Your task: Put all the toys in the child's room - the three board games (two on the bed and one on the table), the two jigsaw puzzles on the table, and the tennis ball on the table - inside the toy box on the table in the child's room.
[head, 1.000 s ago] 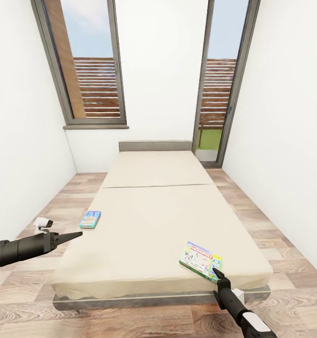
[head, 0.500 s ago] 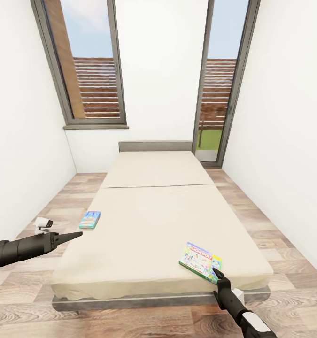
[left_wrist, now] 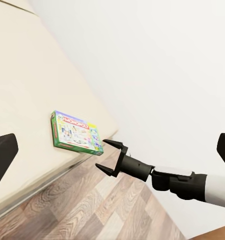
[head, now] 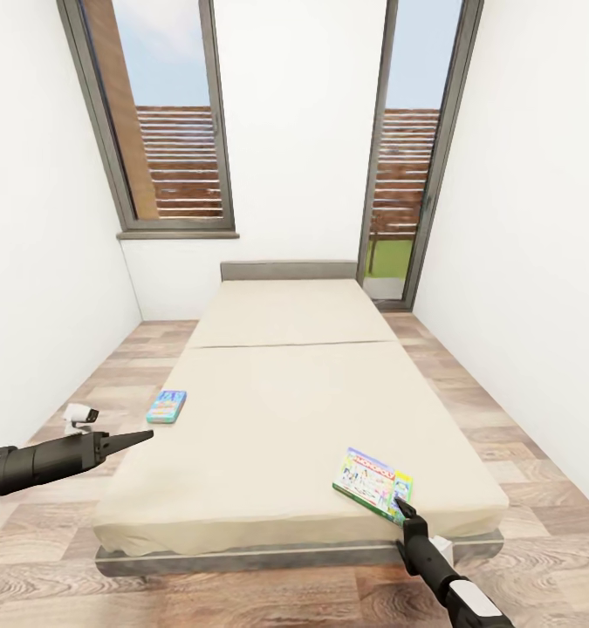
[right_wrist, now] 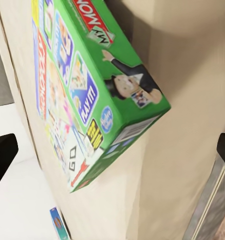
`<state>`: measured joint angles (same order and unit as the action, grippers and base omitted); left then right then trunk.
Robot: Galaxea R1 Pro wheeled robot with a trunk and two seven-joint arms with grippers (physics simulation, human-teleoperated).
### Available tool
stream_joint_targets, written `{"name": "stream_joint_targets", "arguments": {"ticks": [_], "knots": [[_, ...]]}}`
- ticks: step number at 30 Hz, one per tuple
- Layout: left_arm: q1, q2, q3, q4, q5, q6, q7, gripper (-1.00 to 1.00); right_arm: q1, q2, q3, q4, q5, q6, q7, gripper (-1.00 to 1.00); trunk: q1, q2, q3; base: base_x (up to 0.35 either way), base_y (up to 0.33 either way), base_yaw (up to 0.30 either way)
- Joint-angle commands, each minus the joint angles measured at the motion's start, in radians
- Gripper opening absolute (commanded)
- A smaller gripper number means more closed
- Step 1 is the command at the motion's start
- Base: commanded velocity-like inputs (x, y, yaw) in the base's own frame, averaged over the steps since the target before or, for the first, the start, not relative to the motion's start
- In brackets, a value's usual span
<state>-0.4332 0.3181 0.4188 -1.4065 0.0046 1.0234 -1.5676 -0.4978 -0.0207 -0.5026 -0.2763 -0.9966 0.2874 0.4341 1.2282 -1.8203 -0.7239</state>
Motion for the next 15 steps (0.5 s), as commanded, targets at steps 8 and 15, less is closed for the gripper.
{"name": "stream_joint_targets", "arguments": {"ticks": [8,15], "knots": [[0.000,0.000,0.000,0.000,0.000,0.011,-0.003,1.00,-0.001,-0.002,-0.005,0.000,-0.007,0.009,0.002,1.00,0.019,-0.036,-0.017,0.000,0.000,0.000],[0.000,0.001,0.000,0.000,0.001,0.011,-0.003,1.00,-0.001,-0.001,-0.005,0.000,-0.007,0.009,0.002,1.00,0.019,-0.036,-0.017,0.000,0.000,0.000]]}}
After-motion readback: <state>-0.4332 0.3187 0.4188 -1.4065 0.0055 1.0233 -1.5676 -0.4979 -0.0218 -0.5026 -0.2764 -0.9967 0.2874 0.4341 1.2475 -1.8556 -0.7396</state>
